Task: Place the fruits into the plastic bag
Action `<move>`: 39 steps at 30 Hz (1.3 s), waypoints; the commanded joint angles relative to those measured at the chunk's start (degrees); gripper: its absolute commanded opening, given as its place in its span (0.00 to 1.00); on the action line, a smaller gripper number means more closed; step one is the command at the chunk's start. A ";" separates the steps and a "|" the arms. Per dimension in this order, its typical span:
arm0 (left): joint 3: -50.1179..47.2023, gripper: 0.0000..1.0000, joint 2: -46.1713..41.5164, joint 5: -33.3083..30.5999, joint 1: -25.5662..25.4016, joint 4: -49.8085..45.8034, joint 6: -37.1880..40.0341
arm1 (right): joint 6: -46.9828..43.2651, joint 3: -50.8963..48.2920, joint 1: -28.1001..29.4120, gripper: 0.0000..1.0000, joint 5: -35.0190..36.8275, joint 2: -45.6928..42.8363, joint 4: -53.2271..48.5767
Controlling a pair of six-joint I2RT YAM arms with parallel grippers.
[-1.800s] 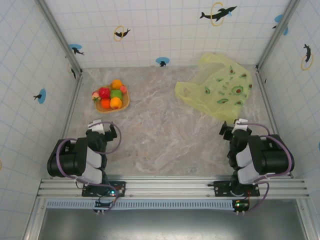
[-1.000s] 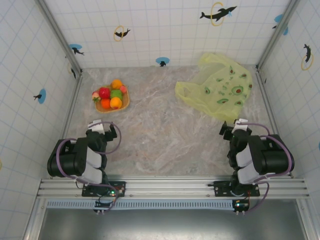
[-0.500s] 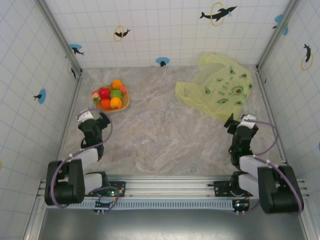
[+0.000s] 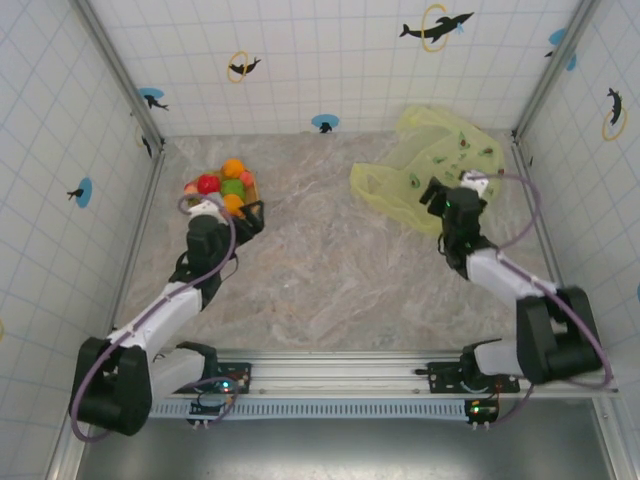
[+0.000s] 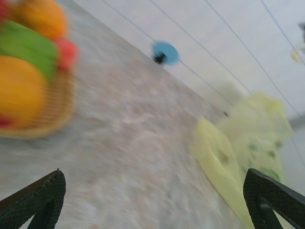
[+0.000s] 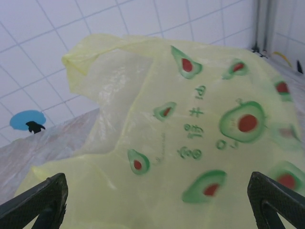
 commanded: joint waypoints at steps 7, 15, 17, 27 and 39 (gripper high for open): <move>10.16 0.98 9.66 1.28 -11.12 -6.41 5.46 | 3.17 30.37 -1.53 0.86 8.06 30.12 -9.05; 11.71 0.98 12.58 -0.12 -13.30 -7.52 7.01 | 3.47 51.02 -2.17 0.89 7.61 47.32 -17.19; 11.73 0.98 12.89 -0.40 -13.38 -7.82 7.10 | 3.46 55.12 -2.04 0.89 8.58 49.71 -19.85; 11.26 0.98 13.77 -0.55 -14.07 -8.06 7.05 | 0.08 67.13 -2.48 0.45 13.59 59.42 -26.31; 9.17 0.98 10.22 -2.79 -14.42 -10.64 8.25 | -6.51 42.97 -4.42 0.00 -2.37 36.55 -22.08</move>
